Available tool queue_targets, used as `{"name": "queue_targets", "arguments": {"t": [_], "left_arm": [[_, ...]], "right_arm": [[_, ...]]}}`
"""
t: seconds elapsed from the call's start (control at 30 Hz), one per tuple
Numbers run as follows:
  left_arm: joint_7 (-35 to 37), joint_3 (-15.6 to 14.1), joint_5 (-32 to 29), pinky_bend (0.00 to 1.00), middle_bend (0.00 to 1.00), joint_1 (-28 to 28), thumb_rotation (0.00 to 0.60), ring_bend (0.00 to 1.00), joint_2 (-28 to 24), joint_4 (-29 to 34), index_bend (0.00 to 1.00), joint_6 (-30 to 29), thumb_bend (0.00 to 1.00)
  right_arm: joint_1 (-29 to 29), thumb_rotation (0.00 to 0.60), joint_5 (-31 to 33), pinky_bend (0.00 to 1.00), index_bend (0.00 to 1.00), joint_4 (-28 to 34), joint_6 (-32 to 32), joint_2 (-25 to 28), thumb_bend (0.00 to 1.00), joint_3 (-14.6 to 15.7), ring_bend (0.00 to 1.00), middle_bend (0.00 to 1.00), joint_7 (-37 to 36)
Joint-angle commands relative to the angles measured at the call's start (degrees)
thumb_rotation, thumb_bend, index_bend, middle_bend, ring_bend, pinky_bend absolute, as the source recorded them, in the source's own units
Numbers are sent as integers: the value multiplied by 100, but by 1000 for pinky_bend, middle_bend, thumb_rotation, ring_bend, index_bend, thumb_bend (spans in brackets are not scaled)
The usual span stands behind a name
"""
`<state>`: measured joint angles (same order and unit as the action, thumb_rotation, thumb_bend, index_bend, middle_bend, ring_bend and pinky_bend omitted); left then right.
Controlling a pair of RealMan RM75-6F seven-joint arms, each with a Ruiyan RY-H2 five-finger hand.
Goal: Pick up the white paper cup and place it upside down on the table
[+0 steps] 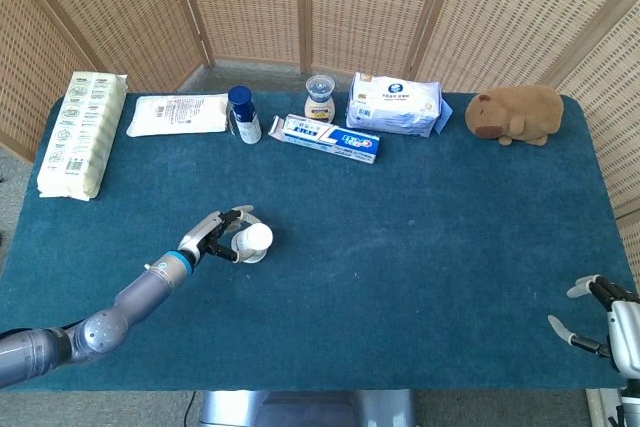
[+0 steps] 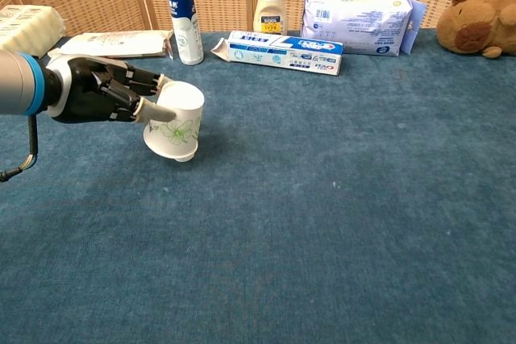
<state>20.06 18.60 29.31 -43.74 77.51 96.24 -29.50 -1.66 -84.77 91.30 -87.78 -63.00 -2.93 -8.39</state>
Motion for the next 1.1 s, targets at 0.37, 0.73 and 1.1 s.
{"name": "queue_targets", "arguments": {"t": [0.37, 0.73, 1.1], "left_arm": [[94, -107, 0, 50, 66, -177, 600, 0, 189, -208, 537, 1, 332], [150, -148, 80, 15, 63, -219, 600, 0, 60, -178, 448, 131, 315], [217, -224, 175, 1, 18, -254, 600, 0, -60, -165, 245, 282, 283]], "right_arm": [[-33, 409, 27, 416, 453, 28, -18, 45, 260, -10, 400, 373, -48], [-27, 412, 49, 417, 453, 34, 22, 39, 259, -21, 400, 373, -160], [-50, 404, 9, 417, 453, 90, -35, 87, 260, -34, 400, 373, -316]]}}
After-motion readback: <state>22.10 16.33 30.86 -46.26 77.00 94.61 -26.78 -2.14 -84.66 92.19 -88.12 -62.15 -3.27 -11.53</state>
